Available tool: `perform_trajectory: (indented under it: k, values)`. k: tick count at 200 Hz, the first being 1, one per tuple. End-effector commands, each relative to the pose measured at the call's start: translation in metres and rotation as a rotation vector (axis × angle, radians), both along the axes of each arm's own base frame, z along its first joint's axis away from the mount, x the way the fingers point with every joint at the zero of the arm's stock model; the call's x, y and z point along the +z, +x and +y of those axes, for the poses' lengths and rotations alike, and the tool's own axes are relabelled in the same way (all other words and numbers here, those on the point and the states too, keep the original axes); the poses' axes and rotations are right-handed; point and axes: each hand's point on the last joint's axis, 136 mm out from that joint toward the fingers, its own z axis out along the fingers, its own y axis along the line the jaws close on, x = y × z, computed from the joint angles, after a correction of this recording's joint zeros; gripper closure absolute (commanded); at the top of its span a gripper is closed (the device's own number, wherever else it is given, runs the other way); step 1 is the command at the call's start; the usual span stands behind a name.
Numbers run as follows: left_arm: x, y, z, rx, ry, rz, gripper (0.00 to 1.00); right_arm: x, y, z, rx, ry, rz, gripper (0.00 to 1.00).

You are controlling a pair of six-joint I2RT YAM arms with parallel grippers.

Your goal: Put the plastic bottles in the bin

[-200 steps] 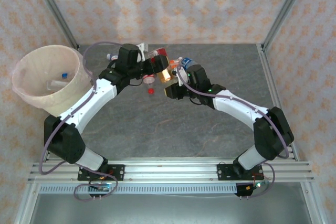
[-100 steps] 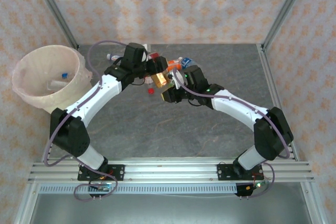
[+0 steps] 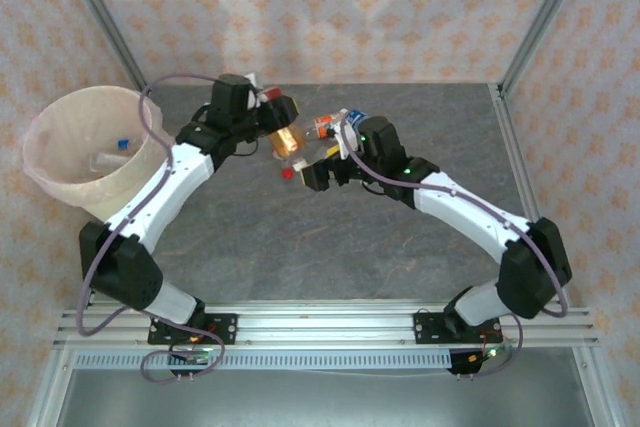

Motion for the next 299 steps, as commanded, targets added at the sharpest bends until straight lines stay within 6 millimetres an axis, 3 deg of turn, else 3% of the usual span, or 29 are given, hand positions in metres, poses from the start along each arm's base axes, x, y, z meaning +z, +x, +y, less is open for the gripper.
perform_trajectory:
  k: [1, 37, 47, 51, 68, 90, 129, 153, 174, 202, 242, 283, 299]
  values:
    - [0.034, -0.014, 0.029, 0.066, 0.051, -0.094, 0.39, 0.040, 0.023, -0.034, -0.258, 0.086, -0.136, 0.01]
    - [0.075, -0.047, 0.092, 0.277, 0.208, -0.207, 0.40, 0.063, 0.039, -0.095, -0.559, 0.182, -0.242, 0.01]
    - [0.090, -0.058, 0.108, 0.331, 0.245, -0.247, 0.40, 0.059, 0.042, -0.104, -0.598, 0.178, -0.247, 0.01]
    - [0.097, -0.063, 0.114, 0.355, 0.258, -0.267, 0.40, 0.070, 0.039, -0.110, -0.610, 0.199, -0.269, 0.01]
    - [0.125, -0.086, 0.145, 0.474, 0.333, -0.337, 0.39, 0.071, 0.038, -0.124, -0.670, 0.215, -0.294, 0.01]
    - [0.157, -0.114, 0.181, 0.625, 0.417, -0.416, 0.39, 0.070, 0.039, -0.129, -0.689, 0.230, -0.313, 0.01]
    - [0.204, -0.150, 0.240, 0.881, 0.644, -0.441, 0.39, 0.070, 0.036, -0.122, -0.632, 0.203, -0.332, 0.01]
    - [0.220, -0.160, 0.275, 0.993, 0.740, -0.418, 0.38, 0.070, 0.036, -0.124, -0.635, 0.184, -0.331, 0.01]
    - [0.217, -0.152, 0.296, 1.018, 0.785, -0.368, 0.38, 0.067, 0.036, -0.125, -0.642, 0.168, -0.324, 0.01]
    - [0.198, -0.130, 0.323, 1.026, 0.823, -0.266, 0.39, 0.067, 0.036, -0.127, -0.649, 0.170, -0.323, 0.01]
    - [0.148, -0.095, 0.352, 0.970, 0.714, -0.133, 0.38, 0.067, 0.032, -0.133, -0.667, 0.154, -0.325, 0.01]
    - [0.090, -0.077, 0.354, 0.913, 0.601, 0.005, 0.33, 0.065, 0.029, -0.134, -0.654, 0.134, -0.327, 0.01]
    - [0.079, -0.074, 0.349, 0.881, 0.553, 0.044, 0.20, 0.064, 0.029, -0.134, -0.652, 0.127, -0.327, 0.01]
